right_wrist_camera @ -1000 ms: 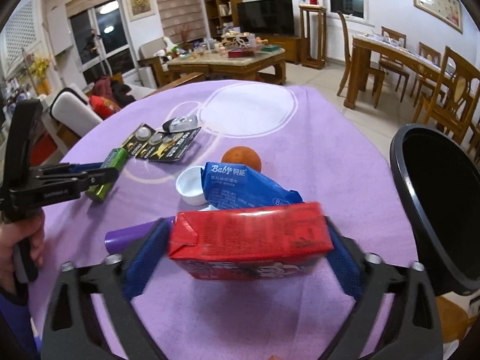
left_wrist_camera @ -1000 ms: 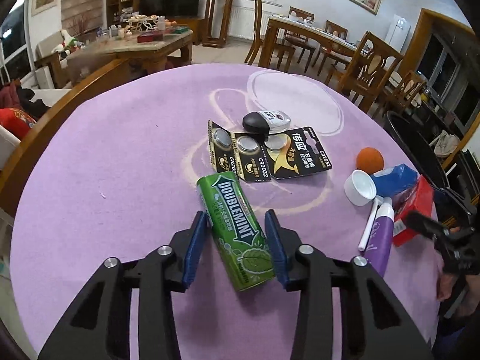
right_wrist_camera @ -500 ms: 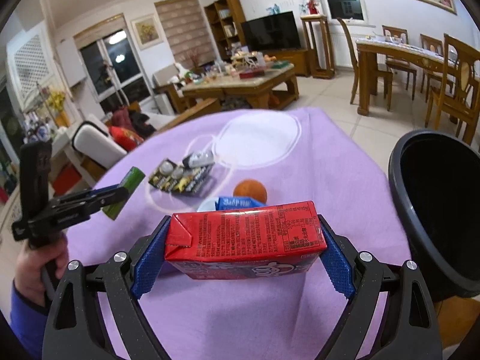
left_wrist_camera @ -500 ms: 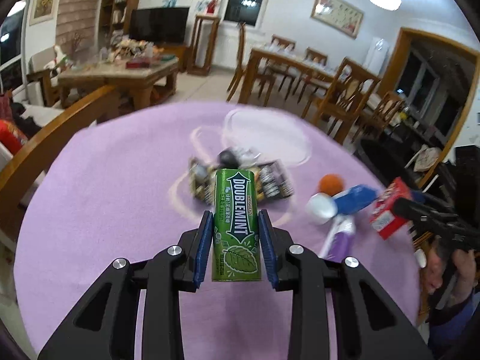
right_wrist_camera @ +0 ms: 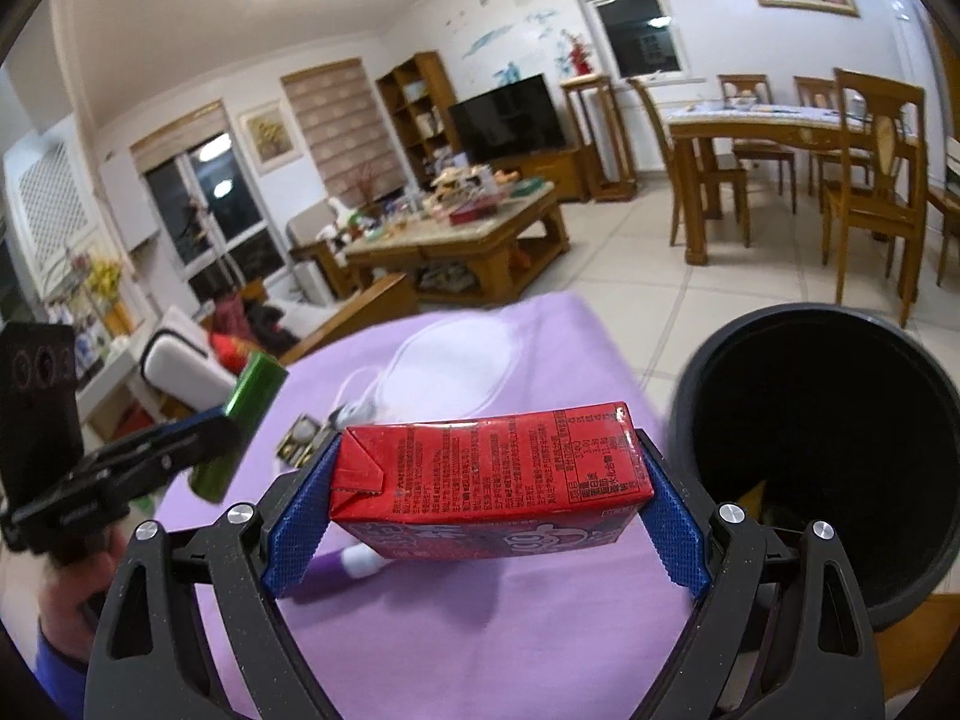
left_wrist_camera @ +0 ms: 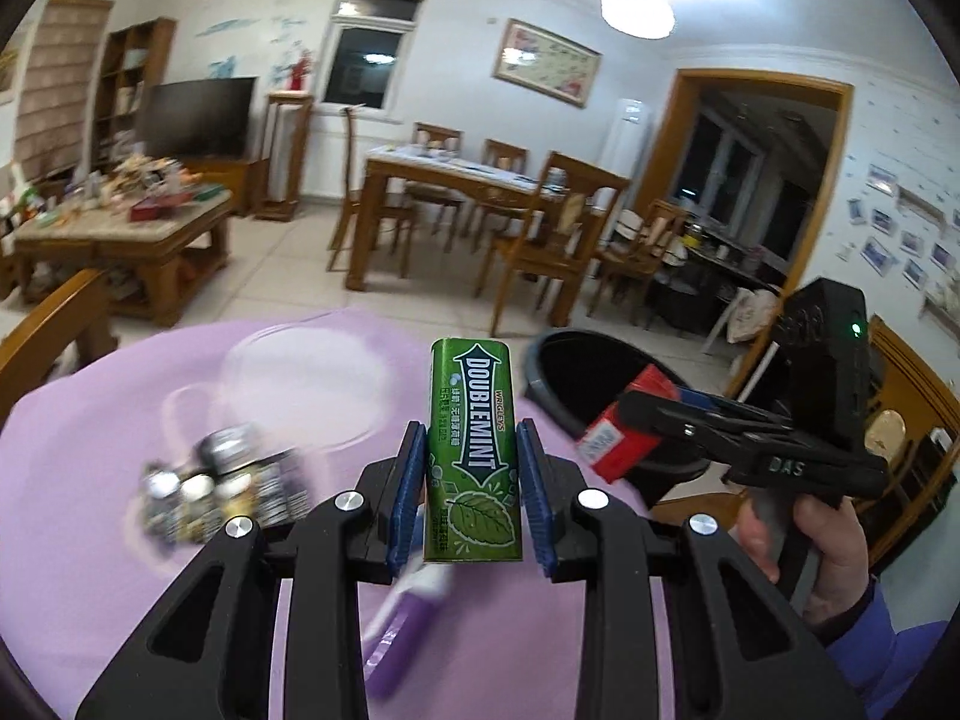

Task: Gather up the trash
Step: 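Lower the gum box and red juice box into the bin and open both tools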

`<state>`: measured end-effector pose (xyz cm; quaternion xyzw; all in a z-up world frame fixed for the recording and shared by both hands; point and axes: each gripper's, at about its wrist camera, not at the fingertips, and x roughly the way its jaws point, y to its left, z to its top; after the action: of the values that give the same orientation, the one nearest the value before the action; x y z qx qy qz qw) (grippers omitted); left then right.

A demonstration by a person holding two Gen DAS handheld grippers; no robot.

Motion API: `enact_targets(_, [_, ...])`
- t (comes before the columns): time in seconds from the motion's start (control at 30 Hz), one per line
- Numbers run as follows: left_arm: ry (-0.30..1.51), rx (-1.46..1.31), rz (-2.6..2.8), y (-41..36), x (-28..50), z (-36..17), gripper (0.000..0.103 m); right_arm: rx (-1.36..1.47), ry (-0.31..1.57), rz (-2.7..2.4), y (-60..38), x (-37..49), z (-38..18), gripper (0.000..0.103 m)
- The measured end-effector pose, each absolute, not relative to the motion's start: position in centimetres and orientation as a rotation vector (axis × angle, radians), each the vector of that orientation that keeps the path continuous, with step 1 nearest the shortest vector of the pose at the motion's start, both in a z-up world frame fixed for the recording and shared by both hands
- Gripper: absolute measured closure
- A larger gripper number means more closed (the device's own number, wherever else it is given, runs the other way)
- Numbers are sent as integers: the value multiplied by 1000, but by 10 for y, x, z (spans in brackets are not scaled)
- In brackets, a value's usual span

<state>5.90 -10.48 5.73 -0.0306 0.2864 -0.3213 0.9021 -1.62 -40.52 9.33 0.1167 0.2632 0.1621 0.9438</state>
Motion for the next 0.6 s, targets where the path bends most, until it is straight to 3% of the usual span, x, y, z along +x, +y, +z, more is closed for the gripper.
enact_targets(0.6, [658, 25, -922, -286, 93, 34, 72, 460, 486, 107, -597, -35, 71, 14])
